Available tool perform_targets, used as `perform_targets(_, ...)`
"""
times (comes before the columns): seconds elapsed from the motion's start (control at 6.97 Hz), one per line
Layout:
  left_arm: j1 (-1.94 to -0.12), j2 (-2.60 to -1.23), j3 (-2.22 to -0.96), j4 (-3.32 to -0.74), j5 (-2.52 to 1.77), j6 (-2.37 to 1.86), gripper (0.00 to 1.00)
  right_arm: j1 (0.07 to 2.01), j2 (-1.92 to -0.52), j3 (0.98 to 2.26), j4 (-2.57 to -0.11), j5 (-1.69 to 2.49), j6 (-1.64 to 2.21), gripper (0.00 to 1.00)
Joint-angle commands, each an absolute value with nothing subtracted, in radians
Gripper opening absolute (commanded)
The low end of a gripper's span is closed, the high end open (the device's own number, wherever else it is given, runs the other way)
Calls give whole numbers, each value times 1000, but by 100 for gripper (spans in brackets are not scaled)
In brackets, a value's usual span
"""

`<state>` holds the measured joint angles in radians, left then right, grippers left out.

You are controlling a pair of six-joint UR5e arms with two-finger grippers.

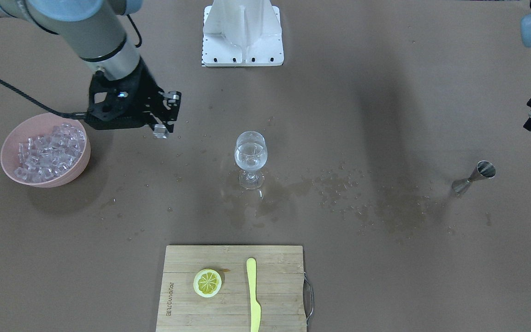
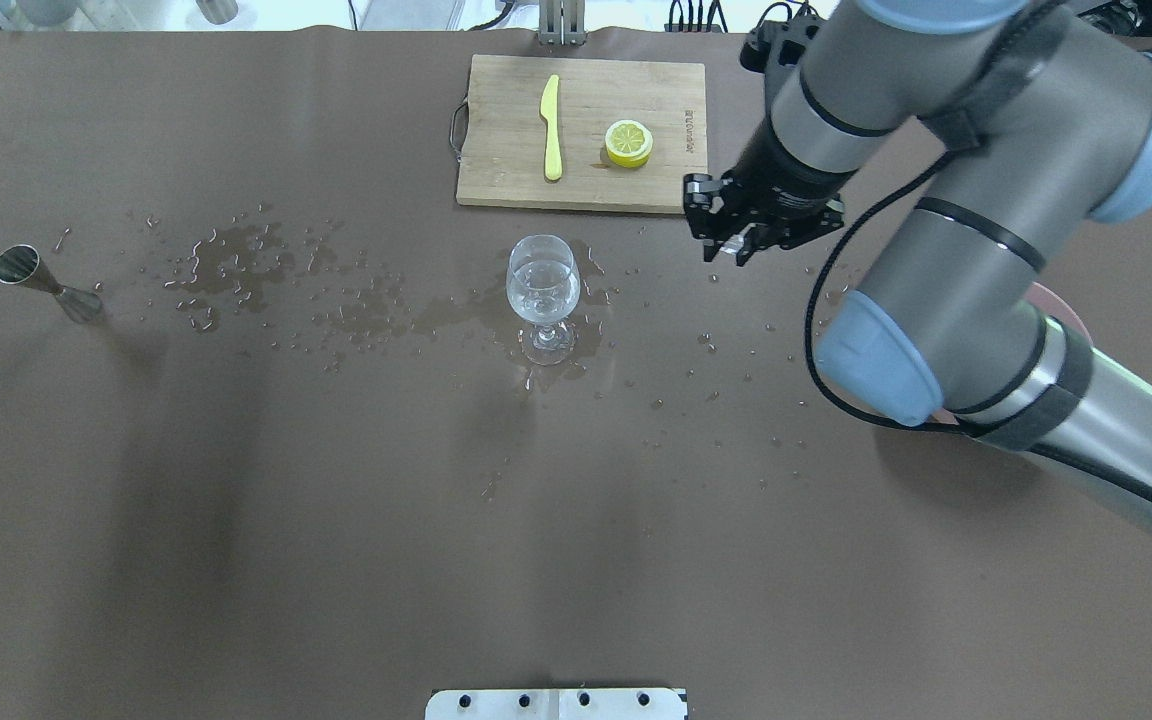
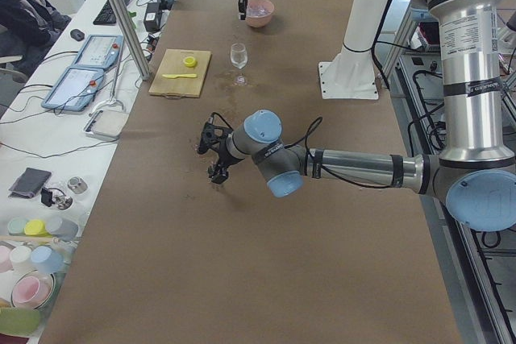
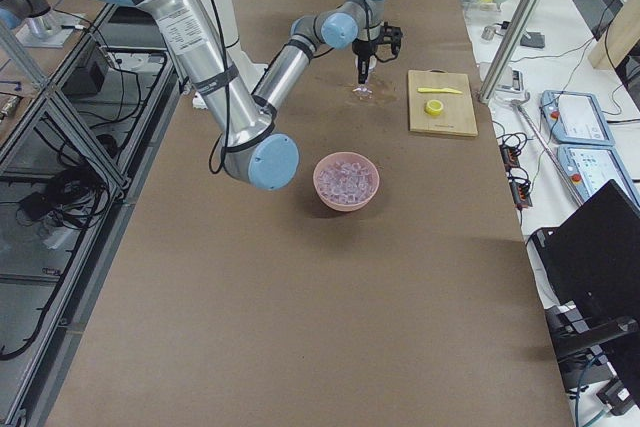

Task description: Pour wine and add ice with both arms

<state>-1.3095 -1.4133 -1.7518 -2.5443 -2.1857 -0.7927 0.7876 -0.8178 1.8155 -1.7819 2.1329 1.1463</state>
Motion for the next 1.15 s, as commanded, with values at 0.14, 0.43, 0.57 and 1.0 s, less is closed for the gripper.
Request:
perform_targets(0.14,-1310,-1417,-1741,-2531,-2233,-792,99,689,-592,1568,-1669,2030,1350,0)
perform_targets(0.43,-1308,-1420,-1741,-2533,-2233,-792,99,670,-589,1562,-1669,2019,1350,0)
perform_targets(0.57,-1308,-1436,-1740,-2530,-2233,-792,99,664,-595,1565,-1669,2017,1350,0)
perform_targets(1.0,-1308,-1451,-1740,-2505,-2230,-792,99,660,-597,1565,-1669,2019,1350,4)
